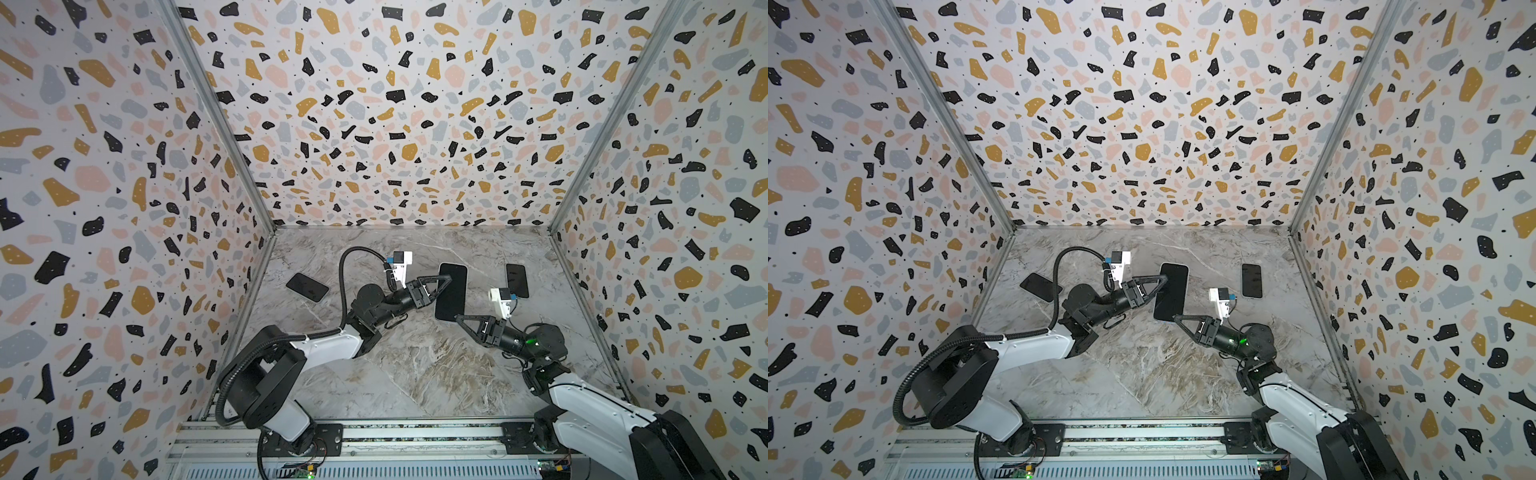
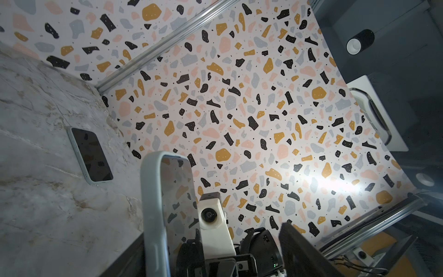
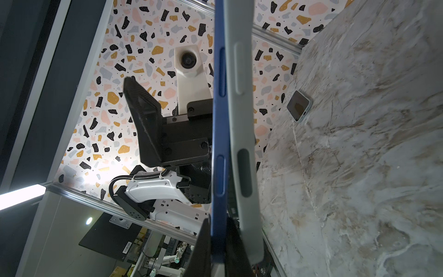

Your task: Take the phone out of the phone case

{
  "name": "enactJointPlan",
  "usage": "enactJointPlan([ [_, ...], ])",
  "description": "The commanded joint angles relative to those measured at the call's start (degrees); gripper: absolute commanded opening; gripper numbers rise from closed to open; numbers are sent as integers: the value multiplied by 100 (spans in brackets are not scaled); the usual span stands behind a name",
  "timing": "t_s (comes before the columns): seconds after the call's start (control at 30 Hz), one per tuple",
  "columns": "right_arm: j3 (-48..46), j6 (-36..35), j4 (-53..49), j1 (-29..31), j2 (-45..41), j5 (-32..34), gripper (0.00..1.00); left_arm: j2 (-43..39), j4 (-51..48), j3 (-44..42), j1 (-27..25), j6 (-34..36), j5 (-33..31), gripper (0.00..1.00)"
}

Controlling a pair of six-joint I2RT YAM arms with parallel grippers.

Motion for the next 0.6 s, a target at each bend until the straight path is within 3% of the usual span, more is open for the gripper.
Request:
enactJointPlan([
  [0.0, 59, 39, 322, -36, -193, 137, 0, -294, 156, -146, 5, 199, -203, 97],
  [0.33, 332, 270, 454, -189, -152, 182, 0, -1771, -662, -1226, 23, 1420, -1353, 100],
  [0.57, 529, 431, 619, -186, -27, 208, 0, -2473, -288, -2135, -197, 1917, -1454, 99],
])
